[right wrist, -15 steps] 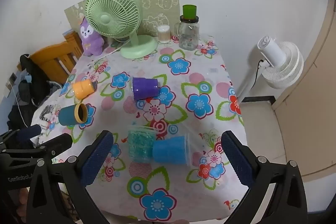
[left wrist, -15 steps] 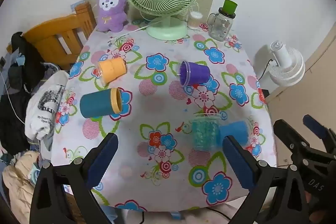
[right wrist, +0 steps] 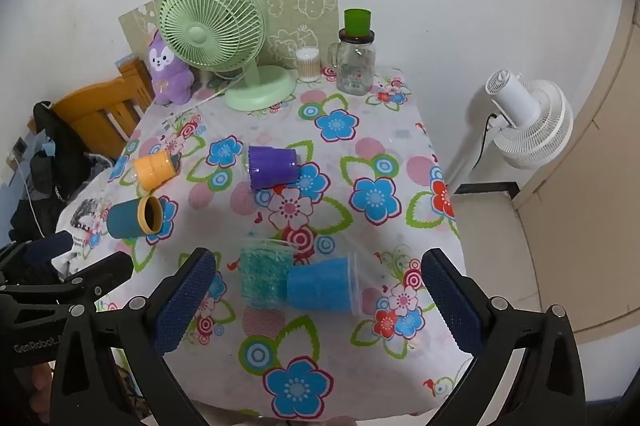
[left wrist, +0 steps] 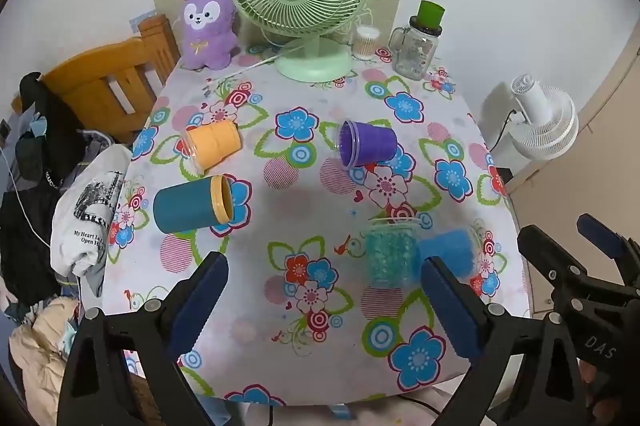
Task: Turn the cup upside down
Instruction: 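Move the left tool toward the clear teal-filled cup lying on its side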
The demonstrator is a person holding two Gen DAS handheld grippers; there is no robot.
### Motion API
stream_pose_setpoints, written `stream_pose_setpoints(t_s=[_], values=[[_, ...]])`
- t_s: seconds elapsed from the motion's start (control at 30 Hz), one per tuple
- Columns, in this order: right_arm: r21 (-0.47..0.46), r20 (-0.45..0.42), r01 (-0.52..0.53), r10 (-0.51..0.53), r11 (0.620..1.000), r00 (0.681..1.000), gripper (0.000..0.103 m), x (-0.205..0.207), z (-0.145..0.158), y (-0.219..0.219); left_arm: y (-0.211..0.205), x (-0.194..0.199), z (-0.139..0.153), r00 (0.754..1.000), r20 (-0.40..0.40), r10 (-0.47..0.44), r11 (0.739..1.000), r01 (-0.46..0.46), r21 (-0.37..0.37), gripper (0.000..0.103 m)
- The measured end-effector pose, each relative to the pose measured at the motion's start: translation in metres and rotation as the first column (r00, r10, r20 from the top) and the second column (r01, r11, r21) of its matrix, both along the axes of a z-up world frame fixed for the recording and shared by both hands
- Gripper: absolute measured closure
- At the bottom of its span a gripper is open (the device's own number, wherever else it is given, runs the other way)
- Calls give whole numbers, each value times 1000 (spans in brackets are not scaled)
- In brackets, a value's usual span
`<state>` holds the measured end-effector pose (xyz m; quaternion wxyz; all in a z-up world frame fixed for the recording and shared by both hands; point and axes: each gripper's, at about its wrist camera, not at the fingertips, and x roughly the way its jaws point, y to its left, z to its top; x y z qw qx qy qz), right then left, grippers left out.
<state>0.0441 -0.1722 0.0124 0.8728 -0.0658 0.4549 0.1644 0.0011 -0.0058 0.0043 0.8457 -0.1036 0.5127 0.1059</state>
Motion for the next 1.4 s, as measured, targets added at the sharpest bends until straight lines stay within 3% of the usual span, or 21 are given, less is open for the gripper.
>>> stream_pose_setpoints(t_s=[0.17, 1.4], values=[[3, 6, -4, 4, 1000, 1000, 0, 0, 1, 1, -1, 0, 0, 1000, -3, -7, 999, 7, 39, 5], [-16, 5, -18, 18, 1000, 1000, 0, 6, -3, 5, 7, 5, -7, 1000, -9, 5, 1000, -5, 29, 5]])
